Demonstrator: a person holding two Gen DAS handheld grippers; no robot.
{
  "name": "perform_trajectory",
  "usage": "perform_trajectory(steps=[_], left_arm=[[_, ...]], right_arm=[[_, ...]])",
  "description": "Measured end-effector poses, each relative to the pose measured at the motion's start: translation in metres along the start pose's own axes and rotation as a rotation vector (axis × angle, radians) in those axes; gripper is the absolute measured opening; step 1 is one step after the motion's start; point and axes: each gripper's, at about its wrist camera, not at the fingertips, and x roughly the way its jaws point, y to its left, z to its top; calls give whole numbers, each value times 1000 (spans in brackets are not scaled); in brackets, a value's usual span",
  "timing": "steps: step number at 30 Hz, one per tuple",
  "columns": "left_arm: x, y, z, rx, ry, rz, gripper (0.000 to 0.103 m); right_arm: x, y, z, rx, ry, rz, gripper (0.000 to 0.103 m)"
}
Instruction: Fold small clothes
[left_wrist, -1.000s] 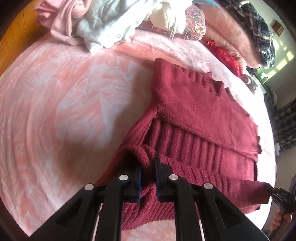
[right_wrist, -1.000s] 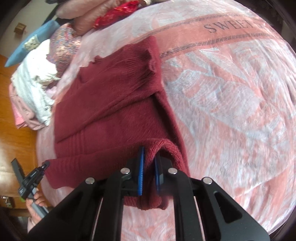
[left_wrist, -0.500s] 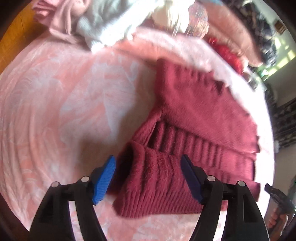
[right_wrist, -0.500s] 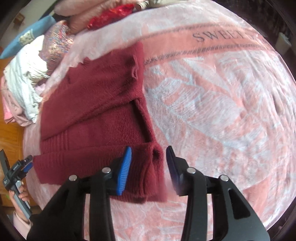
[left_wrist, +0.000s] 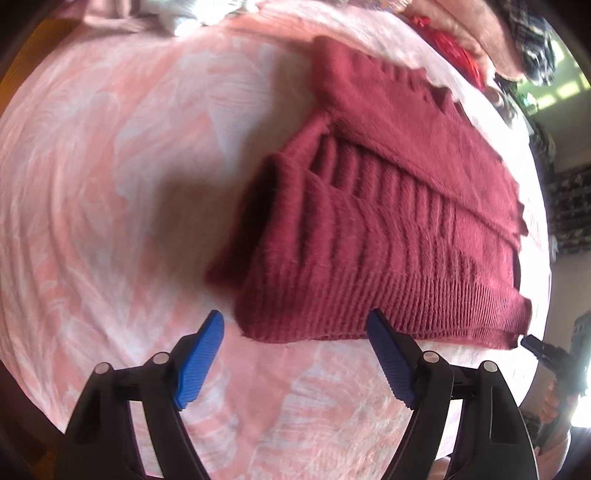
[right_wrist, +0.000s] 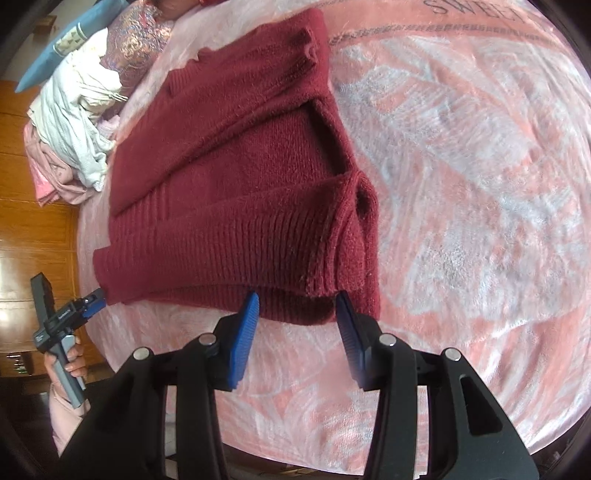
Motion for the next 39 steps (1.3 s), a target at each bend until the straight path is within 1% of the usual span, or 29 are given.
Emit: perform_trajectory(steps=[3, 4, 5, 6, 7, 8, 9, 10, 11, 14, 17, 19, 21, 22, 23, 24, 26, 27, 28, 30, 31, 32, 33, 34, 36, 38, 39], left_arm=[[11, -10, -2, 29, 24, 4, 77], [14, -12, -2, 33, 31, 8, 67], [18, -14, -3, 38, 42, 14, 49], [21, -16, -2, 36, 48, 17, 41], [23, -15, -2, 30, 55, 15, 29], [26, -14, -1, 18, 62, 4, 23], [27, -13, 0, 10, 66, -5, 20], [27, -13, 1, -1, 66, -13, 13], [26, -13, 1, -6, 62, -19, 11], [16, -13, 4, -15, 23, -32, 7], [-1, -12, 9, -38, -33, -73, 7], [-12, -12, 15, -49, -71, -95, 7], [-17, -10, 19, -56, -87, -111, 7], [-18, -10, 20, -54, -90, -106, 7], [-16, -11, 20, -49, -90, -95, 7], [-13, -13, 20, -43, -80, -79, 7], [-3, -18, 18, -34, -49, -60, 7], [2, -19, 16, -27, -27, -49, 7], [7, -18, 14, -19, -11, -37, 8], [11, -15, 11, -5, 4, -14, 13], [11, -14, 10, -4, 5, -5, 19], [12, -12, 10, -7, 3, 0, 30], [13, -10, 10, -12, 3, 1, 34], [15, -9, 10, -16, 3, 4, 43], [19, -11, 11, -19, 2, 6, 44], [23, -14, 11, -16, 9, -2, 44], [26, -16, 11, -12, 16, -7, 43]], right_arm=[[12, 2, 1, 3, 24, -16, 44], [13, 1, 1, 2, 29, -13, 42], [15, 3, 2, 3, 33, -8, 35], [17, 3, 3, 5, 34, -6, 22], [18, 4, 3, 5, 34, -1, 14], [18, 5, 4, 5, 33, 1, 3], [18, 6, 5, 5, 26, -5, 1], [16, 8, 5, 2, 15, -10, 0], [14, 10, 6, -4, 1, -11, 0], [2, 12, 10, -16, -53, 2, 0], [-12, 13, 14, -18, -108, 24, 0], [-17, 13, 16, -12, -115, 36, 0], [-15, 14, 16, -22, -109, 20, 0], [-10, 14, 15, -30, -81, 4, 4], [-5, 12, 13, -28, -48, -8, 11], [-1, 12, 11, -24, -34, -17, 24], [5, 12, 8, -36, -15, -69, 41], [6, 11, 7, -41, -12, -88, 43], [6, 9, 6, -38, -10, -103, 43], [7, 3, 5, -15, -3, -89, 45], [8, 0, 4, -3, 2, -84, 46], [9, -2, 4, 5, 6, -79, 48], [11, -5, 4, 11, 12, -66, 48], [14, -5, 4, 16, 18, -48, 48], [20, -5, 5, 36, 29, -17, 45], [25, -1, 6, 35, 38, -22, 43], [28, 2, 6, 33, 45, -30, 38]])
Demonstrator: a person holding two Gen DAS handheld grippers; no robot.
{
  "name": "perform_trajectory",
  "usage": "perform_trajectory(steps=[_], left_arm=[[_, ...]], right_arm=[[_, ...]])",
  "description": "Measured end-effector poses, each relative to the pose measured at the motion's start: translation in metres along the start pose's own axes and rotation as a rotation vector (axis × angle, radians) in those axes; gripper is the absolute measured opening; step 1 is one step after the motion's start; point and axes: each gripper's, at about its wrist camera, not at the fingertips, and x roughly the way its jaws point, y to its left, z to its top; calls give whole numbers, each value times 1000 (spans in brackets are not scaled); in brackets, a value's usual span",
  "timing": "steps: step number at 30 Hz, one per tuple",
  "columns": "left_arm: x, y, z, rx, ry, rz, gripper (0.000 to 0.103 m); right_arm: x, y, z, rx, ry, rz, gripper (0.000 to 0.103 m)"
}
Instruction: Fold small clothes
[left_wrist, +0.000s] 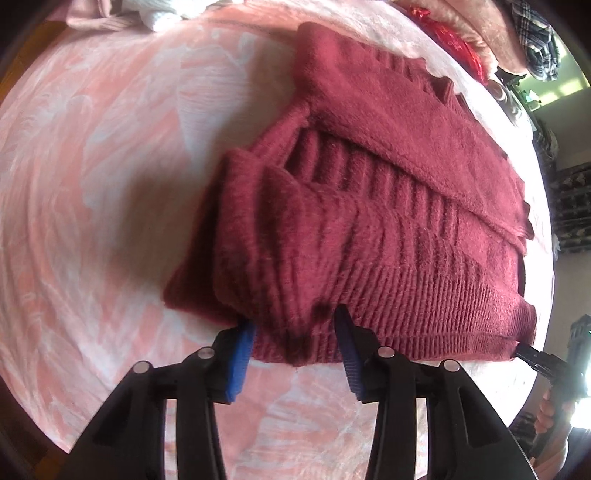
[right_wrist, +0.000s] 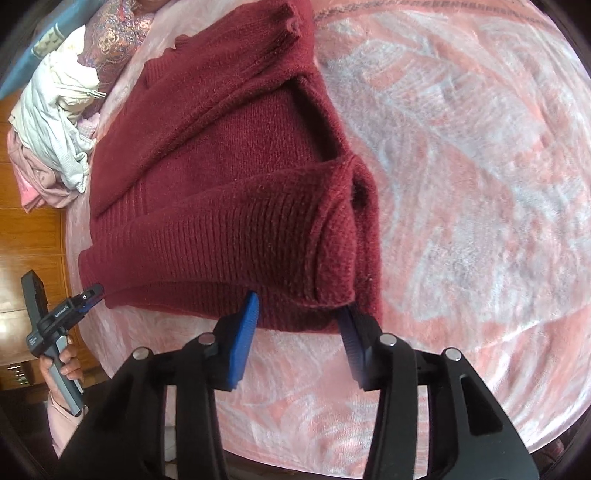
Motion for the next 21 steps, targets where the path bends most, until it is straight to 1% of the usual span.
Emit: perform_trajectory(steps=[1, 2, 3, 4, 5, 8, 11, 14, 17, 21], left_arm=[[2, -3, 0, 5, 3, 0, 42], [4, -5, -1, 13, 6, 4, 39], [5, -8, -2, 25, 4, 6, 32], [6, -10, -2, 33, 6, -3, 18], [6, -11, -2, 32, 10, -14, 9], [-3, -9, 0, 9, -18, -50, 6], [-23, -8, 8, -12, -83, -111, 6], [-41, -9, 21, -27, -154, -145, 6], [-48, -14, 38, -37, -185, -155, 6], [-43, -22, 62, -20, -212, -131, 6]], right_arm=[[1, 1, 1, 2, 3, -5, 33], [2, 2, 0, 1, 6, 4, 17], [3, 6, 0, -5, 7, 27, 10], [1, 8, -1, -15, -4, 25, 10], [-2, 10, -1, -29, -21, 16, 9], [-17, 14, 2, -37, -80, 45, 9], [-35, 16, 11, -25, -154, 93, 9], [-45, 13, 24, -8, -197, 119, 9], [-48, 17, 43, 13, -224, 136, 9], [-47, 21, 70, 29, -243, 145, 9]])
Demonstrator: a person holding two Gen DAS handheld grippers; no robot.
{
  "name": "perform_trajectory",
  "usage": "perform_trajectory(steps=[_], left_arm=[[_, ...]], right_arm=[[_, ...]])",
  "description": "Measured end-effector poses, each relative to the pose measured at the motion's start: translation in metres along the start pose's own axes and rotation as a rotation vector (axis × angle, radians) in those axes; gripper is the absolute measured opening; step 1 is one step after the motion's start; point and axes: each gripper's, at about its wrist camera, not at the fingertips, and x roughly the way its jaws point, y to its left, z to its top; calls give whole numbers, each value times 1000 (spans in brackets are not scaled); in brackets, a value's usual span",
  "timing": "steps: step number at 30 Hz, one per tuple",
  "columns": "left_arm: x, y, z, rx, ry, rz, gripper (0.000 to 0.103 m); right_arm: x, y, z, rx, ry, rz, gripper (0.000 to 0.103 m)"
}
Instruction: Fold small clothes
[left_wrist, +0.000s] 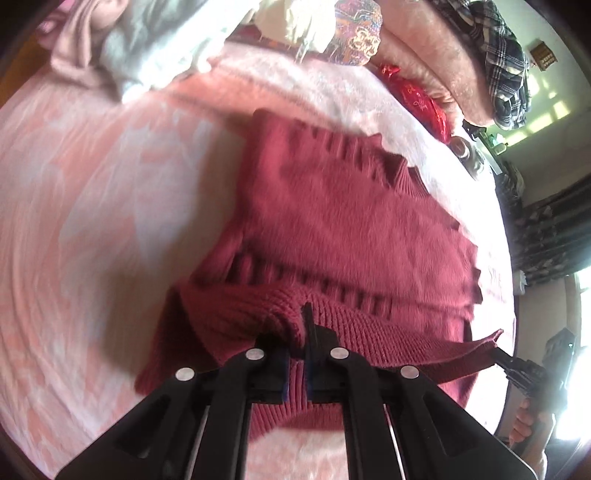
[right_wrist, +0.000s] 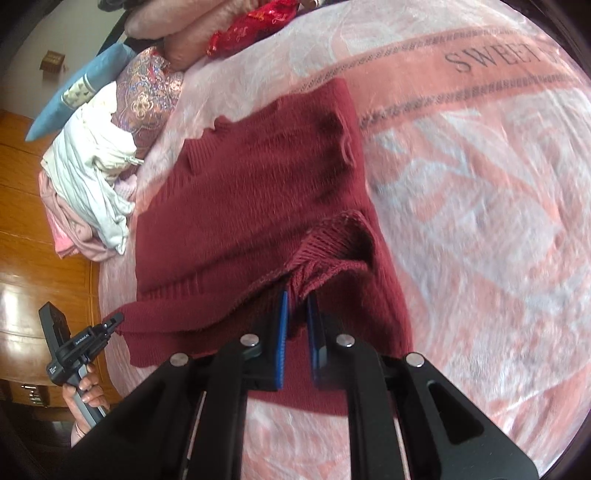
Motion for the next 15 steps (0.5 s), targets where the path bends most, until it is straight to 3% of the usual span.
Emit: perform_trajectory(steps=[5, 8, 12, 15], left_arm=[[22, 2, 39, -29, -11, -20, 6], [40, 5, 56, -59, 6, -56, 7], [53, 6, 73, -55, 46, -63, 9], [33, 11, 84, -63, 8, -123, 22]], right_arm=[[19, -14, 35, 62, -24, 23, 9], [33, -23, 55, 56, -42, -13, 6], [36, -29, 70, 30, -63, -39, 10], [32, -28, 72, -35, -78, -71, 13]])
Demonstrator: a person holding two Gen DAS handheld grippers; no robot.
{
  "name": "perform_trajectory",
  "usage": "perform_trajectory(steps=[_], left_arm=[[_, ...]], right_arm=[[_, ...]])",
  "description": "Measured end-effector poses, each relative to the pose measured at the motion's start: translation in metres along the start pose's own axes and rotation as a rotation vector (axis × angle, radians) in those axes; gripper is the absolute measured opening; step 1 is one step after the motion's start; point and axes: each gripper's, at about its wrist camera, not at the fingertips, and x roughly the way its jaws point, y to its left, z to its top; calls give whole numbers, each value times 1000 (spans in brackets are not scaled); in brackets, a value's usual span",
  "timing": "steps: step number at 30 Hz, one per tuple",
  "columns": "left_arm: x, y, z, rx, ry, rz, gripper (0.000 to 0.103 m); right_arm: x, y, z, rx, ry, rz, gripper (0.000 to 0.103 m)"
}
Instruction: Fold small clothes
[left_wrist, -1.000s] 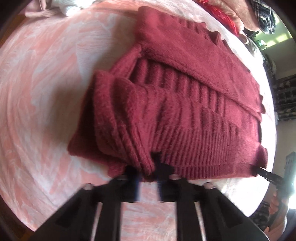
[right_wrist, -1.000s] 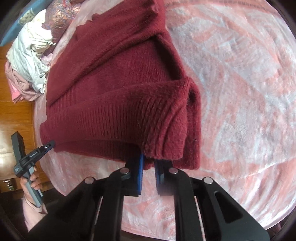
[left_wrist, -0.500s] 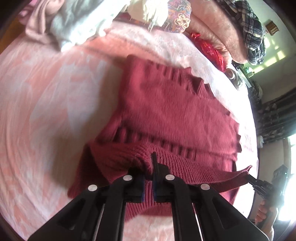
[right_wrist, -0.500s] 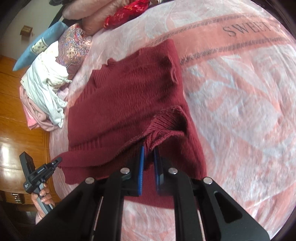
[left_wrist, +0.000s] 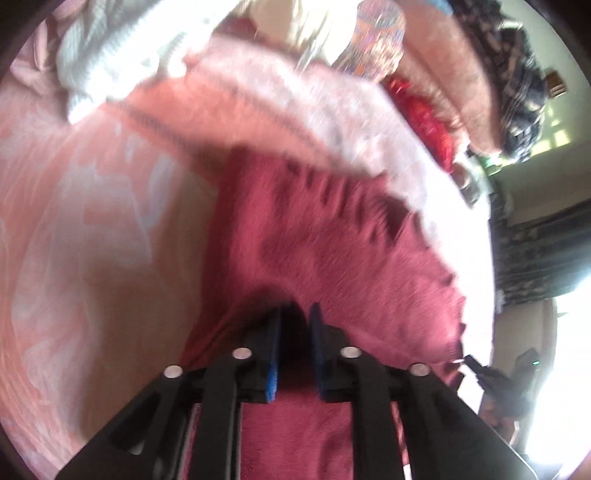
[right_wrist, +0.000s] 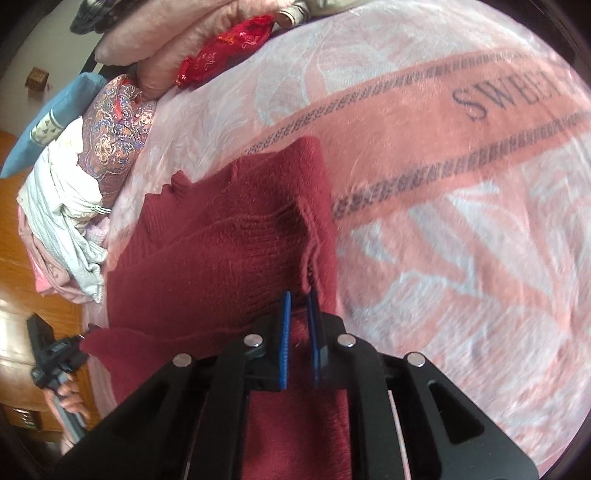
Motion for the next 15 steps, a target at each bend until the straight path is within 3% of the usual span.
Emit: perform_trajectory(steps=[2, 3, 7, 9, 13, 15], left_arm=[[-20, -1, 4, 28, -60, 6, 47], [-33, -2, 4, 62, -103, 24, 50], [-38, 1, -6, 163, -101, 121, 51], [-30, 3, -16, 211, -60, 166, 51], [-11, 4, -36, 302, 7, 259, 54], [-1, 0, -43, 347, 18, 292, 58]], right_arm=[[-4, 0, 0, -36, -8, -24, 18], [-5, 0, -2, -47, -8, -31, 23], [-13, 2, -8, -101, 8, -48, 44], [-16, 4, -12, -141, 33, -56, 62], [-19, 10, -21, -213, 61, -74, 66], [-17, 12, -23, -252, 79, -82, 73]])
